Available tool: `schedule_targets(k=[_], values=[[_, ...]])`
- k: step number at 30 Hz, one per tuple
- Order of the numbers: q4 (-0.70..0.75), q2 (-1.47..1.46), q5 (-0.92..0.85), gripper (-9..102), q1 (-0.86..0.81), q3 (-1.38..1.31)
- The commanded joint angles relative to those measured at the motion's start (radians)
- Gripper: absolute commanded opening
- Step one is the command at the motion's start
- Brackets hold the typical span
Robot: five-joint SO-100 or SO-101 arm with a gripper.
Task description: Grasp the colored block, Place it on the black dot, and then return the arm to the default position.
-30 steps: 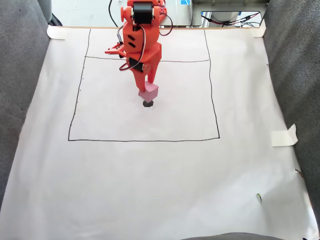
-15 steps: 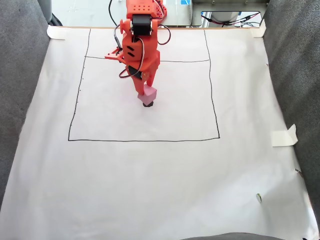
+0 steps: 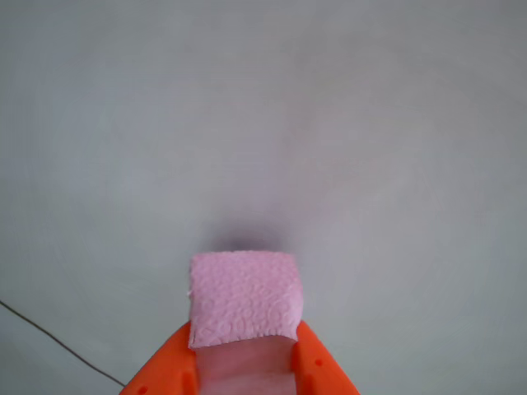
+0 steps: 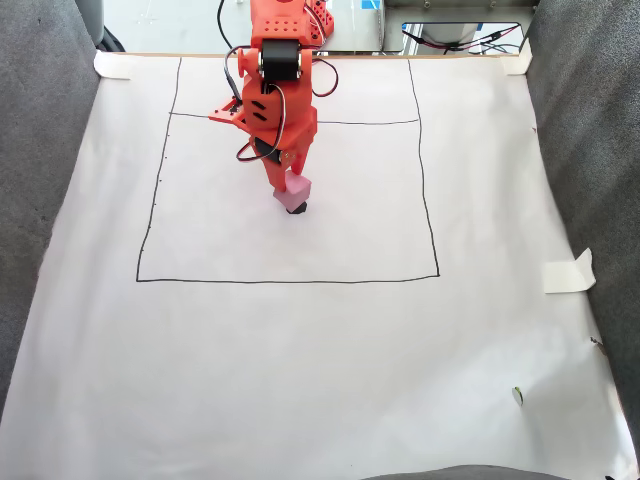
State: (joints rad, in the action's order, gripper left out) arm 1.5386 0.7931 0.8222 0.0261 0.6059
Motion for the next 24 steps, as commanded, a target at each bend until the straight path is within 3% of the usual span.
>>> schedule_targets(k=[1,24], values=[[0.006,0.005,-0.006,0,-0.008,-0.046],[-0.006,-0.069,-0.031,0,-0.008,-0.075]])
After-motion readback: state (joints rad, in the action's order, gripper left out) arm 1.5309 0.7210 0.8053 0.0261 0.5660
